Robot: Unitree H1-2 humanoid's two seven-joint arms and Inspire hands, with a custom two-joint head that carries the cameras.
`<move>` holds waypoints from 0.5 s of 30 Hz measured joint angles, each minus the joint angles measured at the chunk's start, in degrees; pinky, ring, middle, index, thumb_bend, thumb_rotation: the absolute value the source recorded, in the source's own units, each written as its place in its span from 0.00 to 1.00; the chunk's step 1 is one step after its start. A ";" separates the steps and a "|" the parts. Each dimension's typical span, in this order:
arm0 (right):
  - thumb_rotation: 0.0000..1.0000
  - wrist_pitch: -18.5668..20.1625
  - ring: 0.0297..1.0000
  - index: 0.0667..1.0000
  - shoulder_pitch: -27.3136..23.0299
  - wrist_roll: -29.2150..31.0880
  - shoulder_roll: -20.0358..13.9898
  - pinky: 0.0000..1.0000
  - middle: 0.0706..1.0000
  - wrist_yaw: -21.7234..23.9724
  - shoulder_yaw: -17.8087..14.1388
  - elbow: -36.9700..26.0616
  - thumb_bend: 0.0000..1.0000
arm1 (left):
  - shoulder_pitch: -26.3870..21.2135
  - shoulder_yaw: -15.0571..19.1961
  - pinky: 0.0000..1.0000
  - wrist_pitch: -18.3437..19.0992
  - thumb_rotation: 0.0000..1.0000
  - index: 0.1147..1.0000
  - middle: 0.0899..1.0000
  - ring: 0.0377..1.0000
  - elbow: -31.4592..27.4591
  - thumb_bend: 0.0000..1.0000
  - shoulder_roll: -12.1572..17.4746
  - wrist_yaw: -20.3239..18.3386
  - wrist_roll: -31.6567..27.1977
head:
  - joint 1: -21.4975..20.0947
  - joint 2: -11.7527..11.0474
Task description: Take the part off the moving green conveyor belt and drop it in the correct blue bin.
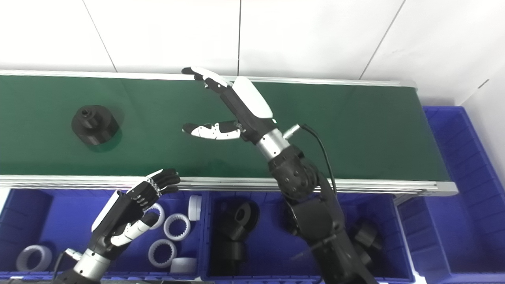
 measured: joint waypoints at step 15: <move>0.22 -1.09 0.84 0.86 -8.93 -15.20 5.21 0.73 0.86 -10.31 7.96 18.08 0.90 | 0.62 -0.11 0.80 0.00 0.59 0.82 0.85 0.84 -0.21 0.49 0.03 0.17 0.11 | 0.62 0.09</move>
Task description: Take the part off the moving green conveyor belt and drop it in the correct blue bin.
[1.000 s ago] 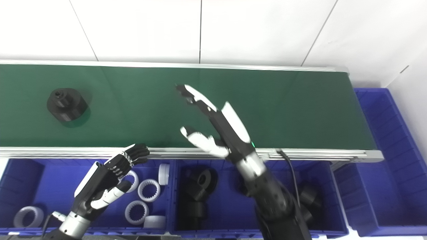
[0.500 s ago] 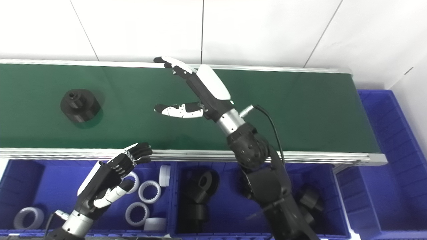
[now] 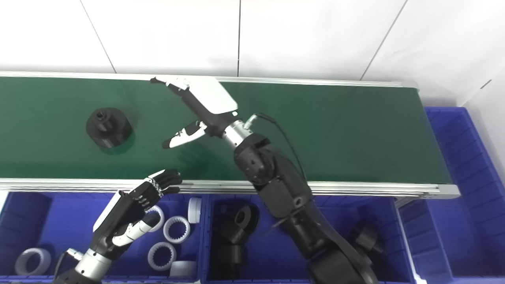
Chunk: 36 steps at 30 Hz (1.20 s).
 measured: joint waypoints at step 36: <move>0.25 -3.05 0.80 0.84 -12.61 -0.23 7.59 0.72 0.84 -11.29 5.58 34.53 0.93 | 3.07 0.63 0.79 0.00 0.54 0.81 0.84 0.83 -2.26 0.50 0.81 0.80 -0.25 | 4.57 0.44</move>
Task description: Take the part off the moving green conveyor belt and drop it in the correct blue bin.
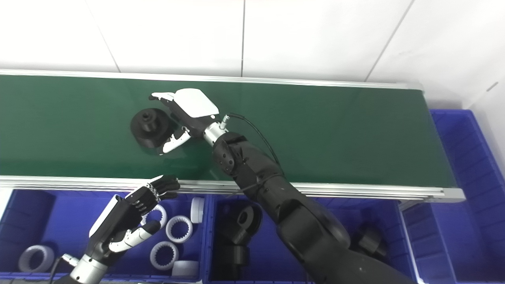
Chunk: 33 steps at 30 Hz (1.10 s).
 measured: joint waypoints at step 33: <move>0.00 -0.09 0.41 0.47 1.59 1.14 -0.06 0.35 0.47 -2.72 3.53 -0.32 0.52 | -0.02 -0.07 0.79 0.00 0.55 0.81 0.84 0.83 -0.85 0.51 0.82 0.19 -0.19 | -1.40 -0.17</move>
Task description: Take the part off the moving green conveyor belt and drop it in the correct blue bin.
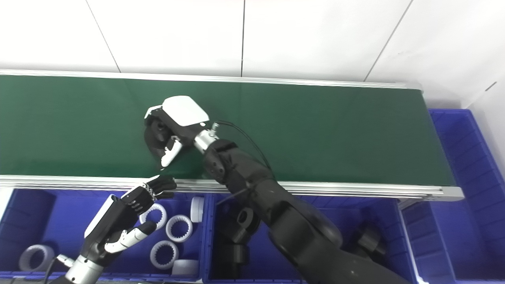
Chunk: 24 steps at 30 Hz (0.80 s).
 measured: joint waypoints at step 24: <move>0.00 7.79 0.41 0.45 21.33 6.33 -12.72 0.35 0.49 17.32 -11.65 -48.54 0.52 | -3.05 -0.73 0.79 0.00 0.54 0.81 0.84 0.83 3.37 0.49 -0.38 -0.26 0.14 | -2.20 -2.20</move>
